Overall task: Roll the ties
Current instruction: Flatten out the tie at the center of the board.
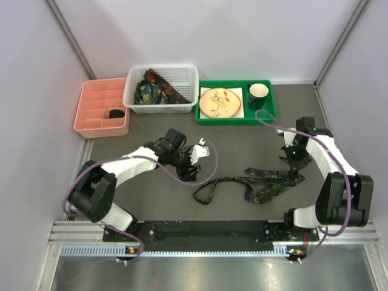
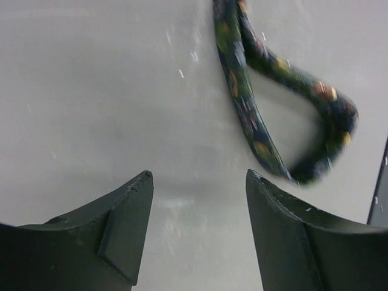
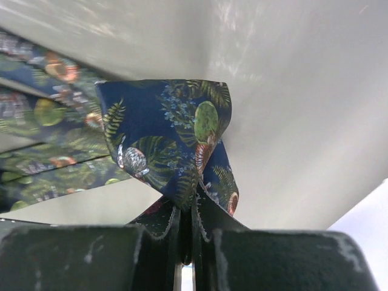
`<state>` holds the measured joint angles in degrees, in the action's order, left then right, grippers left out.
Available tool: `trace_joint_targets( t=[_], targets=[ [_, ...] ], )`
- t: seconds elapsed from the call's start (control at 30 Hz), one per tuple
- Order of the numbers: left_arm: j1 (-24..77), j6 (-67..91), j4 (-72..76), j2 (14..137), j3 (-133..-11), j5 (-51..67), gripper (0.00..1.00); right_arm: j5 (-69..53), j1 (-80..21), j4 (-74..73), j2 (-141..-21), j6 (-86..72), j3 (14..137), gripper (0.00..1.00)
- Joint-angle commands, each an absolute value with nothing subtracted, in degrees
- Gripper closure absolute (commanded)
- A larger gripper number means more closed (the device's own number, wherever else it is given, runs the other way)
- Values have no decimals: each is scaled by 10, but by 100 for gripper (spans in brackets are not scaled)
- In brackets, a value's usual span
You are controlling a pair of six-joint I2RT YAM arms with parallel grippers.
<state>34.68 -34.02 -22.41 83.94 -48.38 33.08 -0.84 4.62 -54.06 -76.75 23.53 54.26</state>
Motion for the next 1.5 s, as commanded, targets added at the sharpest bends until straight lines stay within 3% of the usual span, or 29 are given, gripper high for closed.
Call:
trace_joint_targets(
  t=[0.0, 0.17, 0.27, 0.37, 0.47, 0.63, 0.77, 0.83, 0.93, 1.0, 1.03, 1.33, 1.47],
  targets=[
    [359, -288, -173, 893, -554, 355, 34, 12, 81, -547, -809, 228, 551, 100],
    [368, -286, -223, 940, -591, 391, 32, 3, 89, -555, -836, 217, 584, 100],
    [371, -306, -281, 934, -593, 410, 21, -14, 89, -564, -838, 213, 599, 100],
    [374, -306, -327, 914, -578, 389, 17, -22, 88, -571, -838, 210, 607, 100],
    [386, -322, -337, 848, -547, 369, 16, -17, 89, -572, -838, 212, 607, 100],
    [465, -375, -320, 792, -505, 295, 22, -18, 96, -597, -891, 221, 612, 100],
    [468, -337, -307, 807, -511, 236, 23, -84, 106, -625, -890, 222, 656, 78],
    [468, -299, -295, 809, -514, 191, 20, -108, 106, -629, -889, 221, 679, 71],
    [468, -267, -281, 822, -507, 186, 17, -112, 104, -642, -933, 219, 696, 74],
    [470, -239, -272, 836, -507, 197, 16, -105, 104, -634, -949, 221, 689, 88],
    [470, -230, -277, 846, -514, 203, 19, -102, 104, -628, -954, 217, 686, 100],
    [474, -204, -302, 917, -515, 221, 27, -127, 104, -621, -955, 204, 700, 100],
    [473, -209, -320, 928, -512, 193, 59, -145, 104, -614, -935, 193, 708, 100]
  ],
)
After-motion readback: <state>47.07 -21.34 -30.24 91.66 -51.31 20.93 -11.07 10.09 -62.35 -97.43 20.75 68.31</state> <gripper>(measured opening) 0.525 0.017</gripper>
